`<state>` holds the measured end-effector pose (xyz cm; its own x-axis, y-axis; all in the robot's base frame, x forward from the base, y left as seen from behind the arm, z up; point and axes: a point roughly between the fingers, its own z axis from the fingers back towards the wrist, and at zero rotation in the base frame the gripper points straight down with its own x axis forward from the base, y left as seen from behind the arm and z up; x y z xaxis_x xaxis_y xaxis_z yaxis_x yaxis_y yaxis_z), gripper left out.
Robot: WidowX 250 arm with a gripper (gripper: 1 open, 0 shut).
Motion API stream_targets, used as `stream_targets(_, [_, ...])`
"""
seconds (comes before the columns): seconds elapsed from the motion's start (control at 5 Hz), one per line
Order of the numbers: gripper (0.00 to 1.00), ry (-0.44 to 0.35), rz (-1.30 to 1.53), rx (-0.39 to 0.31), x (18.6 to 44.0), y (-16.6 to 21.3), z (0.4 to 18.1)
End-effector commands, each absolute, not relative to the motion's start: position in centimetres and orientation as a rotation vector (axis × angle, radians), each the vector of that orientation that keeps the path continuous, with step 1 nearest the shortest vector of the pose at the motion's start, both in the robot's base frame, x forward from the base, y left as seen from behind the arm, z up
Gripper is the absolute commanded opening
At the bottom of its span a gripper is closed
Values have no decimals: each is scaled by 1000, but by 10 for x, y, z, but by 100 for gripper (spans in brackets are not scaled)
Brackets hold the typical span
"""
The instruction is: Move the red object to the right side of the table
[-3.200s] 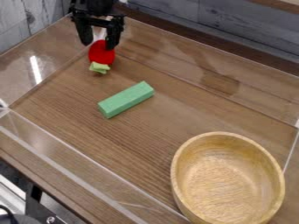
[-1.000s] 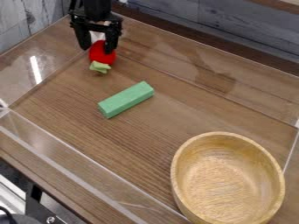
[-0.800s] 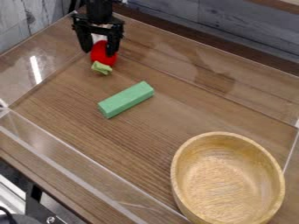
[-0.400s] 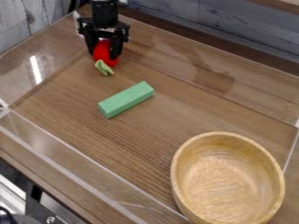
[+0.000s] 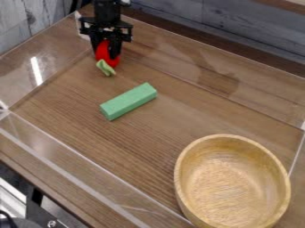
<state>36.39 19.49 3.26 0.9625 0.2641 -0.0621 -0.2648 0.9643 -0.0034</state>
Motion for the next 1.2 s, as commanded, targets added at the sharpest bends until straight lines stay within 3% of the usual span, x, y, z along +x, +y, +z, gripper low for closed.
stream_targets(0.0, [0,22,254,8,373,196,46])
stream_targets(1.0, [0,65,208,-32,371,177,39])
